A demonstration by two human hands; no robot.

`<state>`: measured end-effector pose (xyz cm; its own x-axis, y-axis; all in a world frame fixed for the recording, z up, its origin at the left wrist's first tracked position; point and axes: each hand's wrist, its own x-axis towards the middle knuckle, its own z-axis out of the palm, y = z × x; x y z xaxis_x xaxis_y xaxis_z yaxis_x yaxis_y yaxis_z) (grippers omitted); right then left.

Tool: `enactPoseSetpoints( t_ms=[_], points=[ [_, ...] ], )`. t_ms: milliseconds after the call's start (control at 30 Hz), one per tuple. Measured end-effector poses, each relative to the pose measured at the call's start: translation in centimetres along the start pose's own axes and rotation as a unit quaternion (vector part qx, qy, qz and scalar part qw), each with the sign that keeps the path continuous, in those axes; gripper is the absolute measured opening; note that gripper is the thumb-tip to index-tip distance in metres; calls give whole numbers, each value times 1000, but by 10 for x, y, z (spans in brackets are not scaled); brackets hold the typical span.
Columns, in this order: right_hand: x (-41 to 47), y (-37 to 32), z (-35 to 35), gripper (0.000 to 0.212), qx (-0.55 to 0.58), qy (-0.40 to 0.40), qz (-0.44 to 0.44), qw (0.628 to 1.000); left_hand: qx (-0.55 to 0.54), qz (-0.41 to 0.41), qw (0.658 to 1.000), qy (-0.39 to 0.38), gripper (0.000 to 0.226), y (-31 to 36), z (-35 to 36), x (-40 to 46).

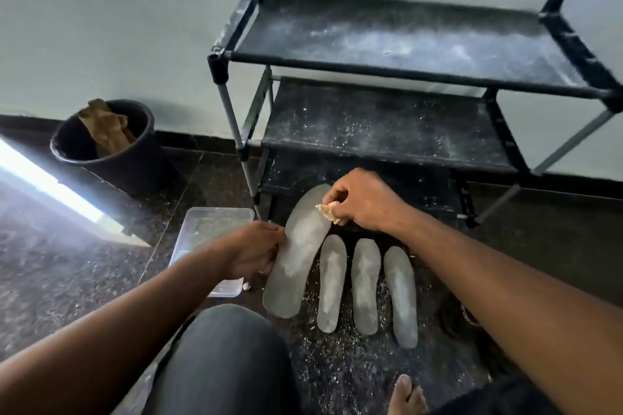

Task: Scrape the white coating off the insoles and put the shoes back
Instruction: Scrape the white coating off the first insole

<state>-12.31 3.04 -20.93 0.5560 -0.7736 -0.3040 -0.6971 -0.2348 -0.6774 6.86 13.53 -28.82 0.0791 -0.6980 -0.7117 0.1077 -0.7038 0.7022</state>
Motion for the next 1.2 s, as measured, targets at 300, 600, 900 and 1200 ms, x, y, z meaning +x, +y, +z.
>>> enactPoseSetpoints(
  t_ms=[300, 600, 900, 1200],
  points=[
    [-65, -45, -51, 11, 74, 103, -94, 988, -64, 146, 986, 51, 26, 74, 42, -76],
    [-111, -48, -49, 17, 134, 169, -157, 964, -131, 252, 955, 87, 22, 73, 67, -124],
    [-104, -32, -17, 19, 225, 186, -155, 944, -202, 280, 934, 91, 25, 51, 67, -105],
    [-93, -29, -13, 19, 231, 207, -143, 940, -287, 203, 936, -11, 43, 63, 72, -95]
  ],
)
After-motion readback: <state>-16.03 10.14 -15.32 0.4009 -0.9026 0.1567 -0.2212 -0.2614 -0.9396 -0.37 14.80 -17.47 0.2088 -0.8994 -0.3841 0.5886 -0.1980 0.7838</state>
